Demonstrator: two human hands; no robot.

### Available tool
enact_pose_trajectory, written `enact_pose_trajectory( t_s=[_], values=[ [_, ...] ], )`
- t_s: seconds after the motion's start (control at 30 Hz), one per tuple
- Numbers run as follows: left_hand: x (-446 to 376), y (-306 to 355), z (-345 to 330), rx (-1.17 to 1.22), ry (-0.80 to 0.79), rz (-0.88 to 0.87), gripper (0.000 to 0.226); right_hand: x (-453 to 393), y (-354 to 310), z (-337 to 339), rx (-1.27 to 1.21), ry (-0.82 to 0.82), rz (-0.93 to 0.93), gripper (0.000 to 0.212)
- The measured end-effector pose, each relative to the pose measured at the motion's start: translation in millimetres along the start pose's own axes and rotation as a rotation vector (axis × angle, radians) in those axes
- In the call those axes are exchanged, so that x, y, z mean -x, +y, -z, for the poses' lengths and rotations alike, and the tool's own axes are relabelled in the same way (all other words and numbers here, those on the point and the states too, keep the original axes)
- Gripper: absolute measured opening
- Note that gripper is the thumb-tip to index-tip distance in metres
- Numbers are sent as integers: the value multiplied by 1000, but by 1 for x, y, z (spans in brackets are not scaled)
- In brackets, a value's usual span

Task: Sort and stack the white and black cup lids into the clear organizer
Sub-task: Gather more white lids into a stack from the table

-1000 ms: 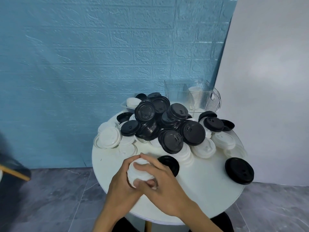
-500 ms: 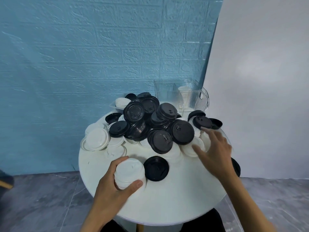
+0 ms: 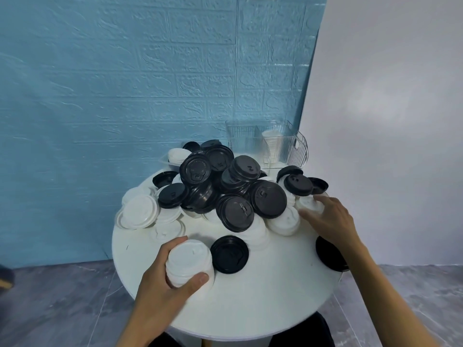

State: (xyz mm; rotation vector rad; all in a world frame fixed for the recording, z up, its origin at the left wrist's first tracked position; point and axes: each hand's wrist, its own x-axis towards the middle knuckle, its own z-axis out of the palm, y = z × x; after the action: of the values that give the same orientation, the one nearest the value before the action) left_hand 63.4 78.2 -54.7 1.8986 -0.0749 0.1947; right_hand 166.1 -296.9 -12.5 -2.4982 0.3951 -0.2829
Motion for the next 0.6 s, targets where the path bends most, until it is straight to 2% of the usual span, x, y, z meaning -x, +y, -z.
enact_pose_trajectory(
  t_s=[0.3, 0.6],
  values=[
    [0, 3, 0, 4, -10, 1, 80, 9, 1, 12, -48, 132, -18, 75],
    [0, 5, 1, 4, -12, -1, 78, 21, 11, 13, -126, 123, -19, 73]
  ],
)
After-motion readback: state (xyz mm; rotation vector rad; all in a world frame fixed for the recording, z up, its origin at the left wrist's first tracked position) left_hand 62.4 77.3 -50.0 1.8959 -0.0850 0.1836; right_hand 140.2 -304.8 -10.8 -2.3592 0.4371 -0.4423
